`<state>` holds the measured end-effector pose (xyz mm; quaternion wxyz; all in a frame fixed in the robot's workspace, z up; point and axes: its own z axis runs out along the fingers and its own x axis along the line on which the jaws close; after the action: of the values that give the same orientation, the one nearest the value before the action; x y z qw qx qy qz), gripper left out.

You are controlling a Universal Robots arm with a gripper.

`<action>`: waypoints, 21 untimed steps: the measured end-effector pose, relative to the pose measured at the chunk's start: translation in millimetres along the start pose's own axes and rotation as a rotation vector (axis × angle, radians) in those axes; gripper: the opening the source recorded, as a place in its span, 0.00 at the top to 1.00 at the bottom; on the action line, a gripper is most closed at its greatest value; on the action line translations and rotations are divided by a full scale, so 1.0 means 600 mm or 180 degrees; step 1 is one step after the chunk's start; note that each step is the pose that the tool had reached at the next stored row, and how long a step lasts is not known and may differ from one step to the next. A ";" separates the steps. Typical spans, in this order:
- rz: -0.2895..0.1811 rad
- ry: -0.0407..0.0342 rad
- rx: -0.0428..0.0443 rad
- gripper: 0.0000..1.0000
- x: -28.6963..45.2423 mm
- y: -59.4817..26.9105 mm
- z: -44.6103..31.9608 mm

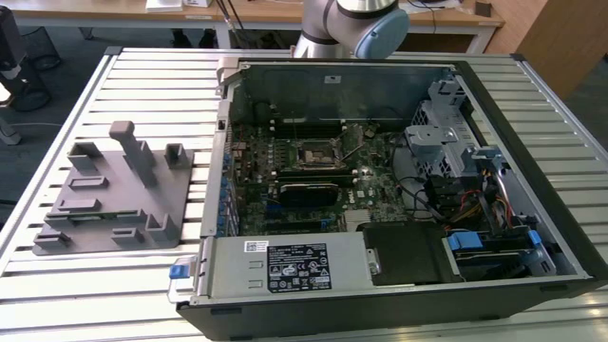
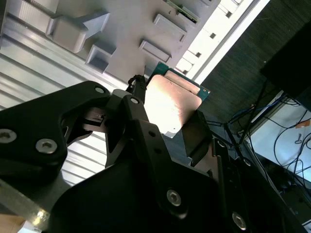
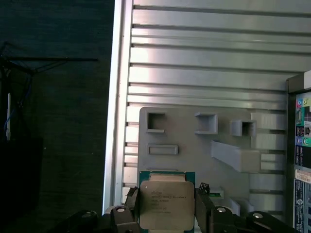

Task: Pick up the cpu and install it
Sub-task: 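Pick up the cpu and move it towards the insertion slot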

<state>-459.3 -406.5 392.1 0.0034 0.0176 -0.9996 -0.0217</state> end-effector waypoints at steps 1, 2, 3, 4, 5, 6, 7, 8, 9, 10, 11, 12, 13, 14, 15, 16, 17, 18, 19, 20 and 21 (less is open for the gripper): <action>0.0000 -0.0001 0.0000 0.46 0.000 0.000 -0.001; 0.0000 -0.0003 0.0000 0.46 0.001 0.001 -0.002; 0.0000 -0.0003 0.0001 0.46 0.001 0.001 -0.003; 0.0000 -0.0004 0.0002 0.46 0.000 0.001 -0.003; 0.0000 -0.0004 0.0003 0.46 0.000 0.001 -0.003; 0.0000 -0.0004 0.0003 0.46 0.001 0.001 -0.003; 0.0000 -0.0004 0.0003 0.46 0.001 0.001 -0.003; 0.0000 -0.0004 0.0003 0.46 0.001 0.001 -0.003; 0.0000 -0.0003 0.0004 0.46 0.001 0.001 -0.004; 0.0000 -0.0004 0.0004 0.46 0.001 0.001 -0.004; 0.0000 -0.0003 0.0004 0.46 0.001 0.001 -0.004; 0.0000 -0.0003 0.0004 0.46 0.000 0.001 -0.004; 0.0000 -0.0003 0.0004 0.46 -0.002 0.001 -0.004; 0.0000 -0.0003 0.0004 0.46 -0.004 0.001 -0.004; 0.0000 -0.0004 0.0004 0.46 -0.006 0.001 -0.004; 0.0000 -0.0004 0.0004 0.46 -0.008 0.001 -0.004; 0.0000 -0.0003 0.0004 0.46 -0.011 0.001 -0.004; 0.0000 -0.0003 0.0004 0.46 -0.013 0.001 -0.004; 0.0000 -0.0004 0.0004 0.46 -0.015 0.001 -0.004; 0.0000 -0.0003 0.0004 0.46 -0.018 0.001 -0.004; 0.0000 -0.0004 0.0004 0.46 -0.021 0.001 -0.004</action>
<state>-446.8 -405.9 394.3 0.0028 0.0176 -0.9996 -0.0211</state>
